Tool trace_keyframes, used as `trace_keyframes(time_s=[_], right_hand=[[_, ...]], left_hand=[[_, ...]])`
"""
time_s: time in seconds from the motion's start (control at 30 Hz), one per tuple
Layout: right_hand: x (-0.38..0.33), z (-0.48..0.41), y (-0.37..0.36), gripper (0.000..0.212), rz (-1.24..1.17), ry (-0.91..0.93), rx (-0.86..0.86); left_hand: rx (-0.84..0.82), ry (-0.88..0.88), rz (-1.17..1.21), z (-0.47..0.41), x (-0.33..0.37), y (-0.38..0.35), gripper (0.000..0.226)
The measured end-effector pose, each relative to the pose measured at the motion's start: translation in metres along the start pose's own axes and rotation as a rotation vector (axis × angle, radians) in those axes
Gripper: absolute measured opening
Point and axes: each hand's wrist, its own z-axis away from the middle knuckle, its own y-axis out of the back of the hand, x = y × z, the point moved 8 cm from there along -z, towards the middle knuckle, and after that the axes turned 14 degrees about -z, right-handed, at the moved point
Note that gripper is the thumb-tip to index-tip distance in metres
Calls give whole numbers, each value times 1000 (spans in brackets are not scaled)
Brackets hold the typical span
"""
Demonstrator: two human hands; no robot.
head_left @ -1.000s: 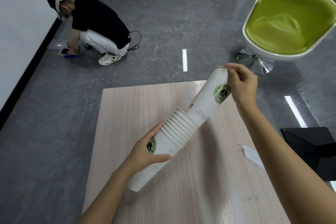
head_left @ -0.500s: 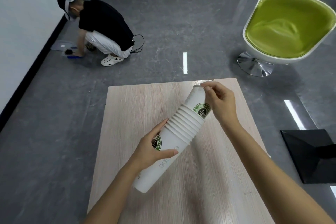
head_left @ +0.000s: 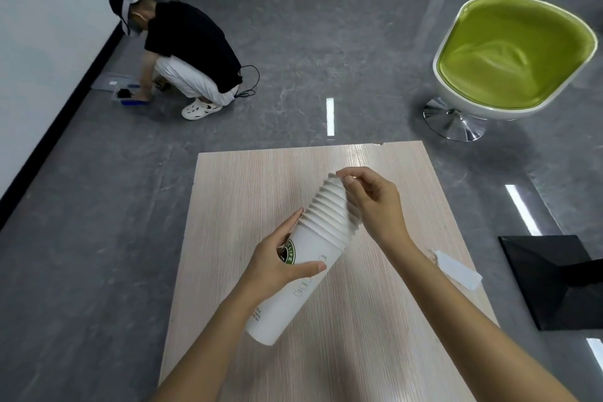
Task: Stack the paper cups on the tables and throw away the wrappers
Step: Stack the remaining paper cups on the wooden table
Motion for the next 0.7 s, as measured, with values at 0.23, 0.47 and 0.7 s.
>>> trace_keyframes(time_s=[0.23,0.47,0.7], right_hand=[[-2,16,-1,17,8,18,61],[-9,25,-7,16,27,12,33],[0,36,-10,41,138,-56,37]], left_hand=[[9,-11,8,7,1,-1,108],[31,7,42,19,-4,-2,103],[143,57,180,29,-15,19,85]])
